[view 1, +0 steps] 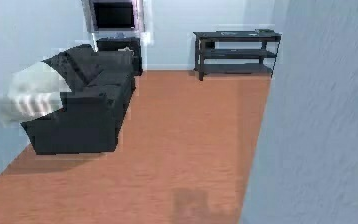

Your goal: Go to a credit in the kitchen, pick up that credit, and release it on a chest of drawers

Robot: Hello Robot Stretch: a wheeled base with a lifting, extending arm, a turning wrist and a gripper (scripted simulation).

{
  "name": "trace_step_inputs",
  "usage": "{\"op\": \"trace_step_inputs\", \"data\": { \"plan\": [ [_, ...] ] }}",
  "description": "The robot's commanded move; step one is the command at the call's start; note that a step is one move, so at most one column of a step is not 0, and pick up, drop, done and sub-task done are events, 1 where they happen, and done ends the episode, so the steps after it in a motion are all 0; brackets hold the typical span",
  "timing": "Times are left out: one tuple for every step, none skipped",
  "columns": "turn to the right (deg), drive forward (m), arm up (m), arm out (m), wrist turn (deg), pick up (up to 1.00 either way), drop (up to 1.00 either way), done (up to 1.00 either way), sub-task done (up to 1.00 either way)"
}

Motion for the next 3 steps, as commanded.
{"op": "trace_step_inputs", "data": {
  "plan": [
    [0.0, 1.0, 0.0, 0.0, 0.0, 0.0, 0.0, 0.0, 0.0],
    [0.0, 0.45, 0.0, 0.0, 0.0, 0.0, 0.0, 0.0, 0.0],
    [45.0, 0.0, 0.0, 0.0, 0.0, 0.0, 0.0, 0.0, 0.0]
  ]
}}
